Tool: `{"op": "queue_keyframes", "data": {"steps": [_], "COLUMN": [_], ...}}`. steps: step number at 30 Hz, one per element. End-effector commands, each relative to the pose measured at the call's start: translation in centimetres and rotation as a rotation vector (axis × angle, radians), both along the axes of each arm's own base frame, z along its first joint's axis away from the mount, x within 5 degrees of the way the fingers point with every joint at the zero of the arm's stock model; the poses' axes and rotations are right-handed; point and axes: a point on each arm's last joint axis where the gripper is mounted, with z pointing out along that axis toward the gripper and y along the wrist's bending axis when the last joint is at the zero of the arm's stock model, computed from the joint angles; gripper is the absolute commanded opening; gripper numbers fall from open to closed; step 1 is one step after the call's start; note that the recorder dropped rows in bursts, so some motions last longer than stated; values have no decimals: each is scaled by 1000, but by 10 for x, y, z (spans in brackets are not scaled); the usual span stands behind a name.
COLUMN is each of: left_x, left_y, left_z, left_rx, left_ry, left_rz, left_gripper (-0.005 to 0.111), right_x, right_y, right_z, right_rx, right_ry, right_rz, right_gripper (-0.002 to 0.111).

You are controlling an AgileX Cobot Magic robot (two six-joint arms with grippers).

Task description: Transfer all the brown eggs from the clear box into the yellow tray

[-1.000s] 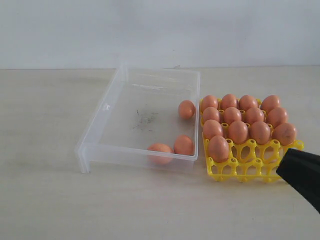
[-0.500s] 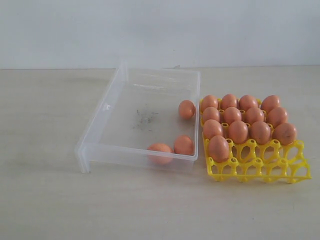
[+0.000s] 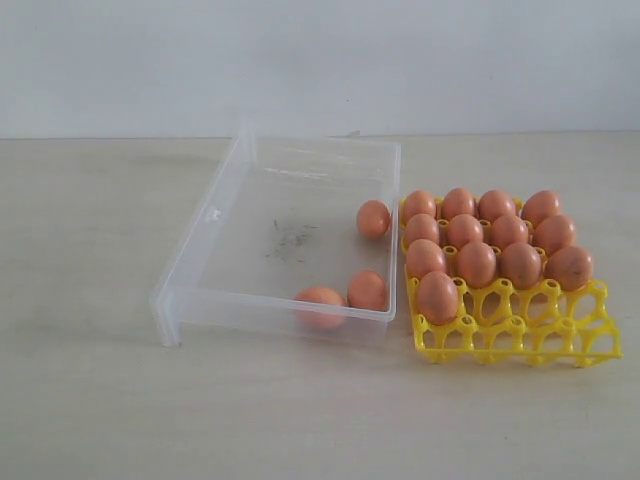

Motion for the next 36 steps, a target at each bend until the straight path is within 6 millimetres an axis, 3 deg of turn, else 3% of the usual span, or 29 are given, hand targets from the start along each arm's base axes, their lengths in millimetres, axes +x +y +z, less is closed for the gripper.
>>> {"op": "queue_keyframes", "data": {"steps": [1, 8, 11, 13, 16, 20, 24, 28, 31, 36], "left_x": [0, 0, 0, 1, 1, -10, -23, -10, 8, 53], "left_y": [0, -1, 1, 5, 9, -2, -18, -43, -65, -76], "left_z": [-1, 0, 8, 14, 16, 55, 111, 145, 154, 143], "left_rx": [-15, -82, -426, -765, -1053, -934, -702, -589, -579, -554], "left_ry": [-4, 1, -21, -32, -18, -35, -69, 6, 58, 208], "left_rz": [-4, -3, 24, 54, 75, -74, -275, -540, -830, -887], "left_gripper": [78, 78, 78, 78, 78, 78, 78, 78, 78, 78], "right_x": [0, 0, 0, 0, 0, 0, 0, 0, 0, 0], "right_y": [0, 0, 0, 0, 0, 0, 0, 0, 0, 0], "right_z": [-1, -1, -1, -1, -1, -1, -1, -1, -1, -1], "right_rx": [5, 5, 5, 5, 5, 5, 5, 5, 5, 5], "right_ry": [4, 4, 4, 4, 4, 4, 4, 4, 4, 4], "right_rz": [-1, -1, -1, -1, -1, -1, -1, -1, -1, -3], "right_gripper": [0, 0, 0, 0, 0, 0, 0, 0, 0, 0]}}
